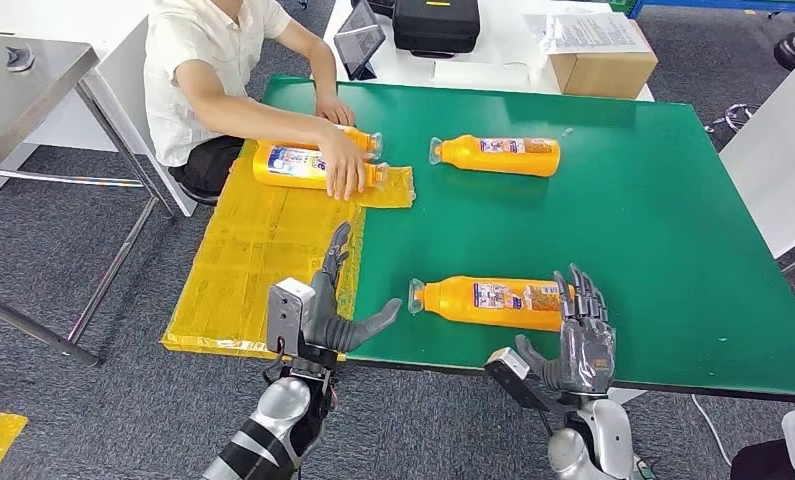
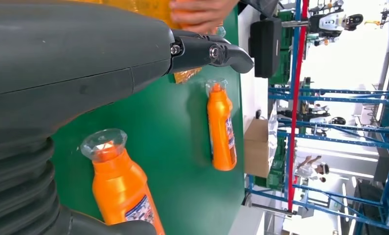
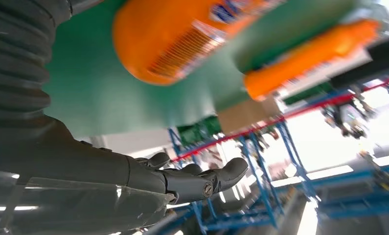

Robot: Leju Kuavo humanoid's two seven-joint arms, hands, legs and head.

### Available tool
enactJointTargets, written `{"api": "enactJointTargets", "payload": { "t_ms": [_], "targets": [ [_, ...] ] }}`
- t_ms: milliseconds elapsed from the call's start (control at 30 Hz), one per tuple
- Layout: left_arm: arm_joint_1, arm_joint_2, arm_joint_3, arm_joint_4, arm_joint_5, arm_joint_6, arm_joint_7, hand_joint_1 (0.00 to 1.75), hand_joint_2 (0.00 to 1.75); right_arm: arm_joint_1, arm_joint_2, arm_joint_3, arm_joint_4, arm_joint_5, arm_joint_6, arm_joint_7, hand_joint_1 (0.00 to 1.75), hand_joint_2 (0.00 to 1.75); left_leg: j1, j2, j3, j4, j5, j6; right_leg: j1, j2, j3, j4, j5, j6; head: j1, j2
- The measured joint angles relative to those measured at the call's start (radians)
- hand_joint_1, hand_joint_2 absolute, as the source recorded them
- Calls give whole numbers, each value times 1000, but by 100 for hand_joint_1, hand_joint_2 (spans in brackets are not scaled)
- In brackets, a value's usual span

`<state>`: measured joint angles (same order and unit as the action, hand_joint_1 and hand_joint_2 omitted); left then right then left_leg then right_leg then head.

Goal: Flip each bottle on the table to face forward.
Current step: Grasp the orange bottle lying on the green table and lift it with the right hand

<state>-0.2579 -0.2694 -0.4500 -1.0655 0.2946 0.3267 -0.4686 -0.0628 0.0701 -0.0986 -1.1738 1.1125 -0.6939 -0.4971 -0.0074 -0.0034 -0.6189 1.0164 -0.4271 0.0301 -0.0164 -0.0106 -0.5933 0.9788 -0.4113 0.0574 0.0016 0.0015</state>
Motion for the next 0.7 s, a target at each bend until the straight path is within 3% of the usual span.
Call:
{"api": "enactJointTargets", "payload": {
  "t_ms": [300, 700],
  "targets": [
    [1, -10, -47, 0, -11, 5, 8, 0, 175, -163, -80, 46, 329, -12, 0, 60, 0, 175, 0, 0, 0, 0, 0, 0, 0, 0, 0, 0, 1, 1, 0, 0],
    [-9, -14, -64, 6, -11, 4, 12, 0, 175, -250, -97, 95, 477, 0, -8, 96, 0, 175, 0, 1, 1, 0, 0, 0, 0, 1, 0, 0, 1, 0, 0, 0]
  ]
}}
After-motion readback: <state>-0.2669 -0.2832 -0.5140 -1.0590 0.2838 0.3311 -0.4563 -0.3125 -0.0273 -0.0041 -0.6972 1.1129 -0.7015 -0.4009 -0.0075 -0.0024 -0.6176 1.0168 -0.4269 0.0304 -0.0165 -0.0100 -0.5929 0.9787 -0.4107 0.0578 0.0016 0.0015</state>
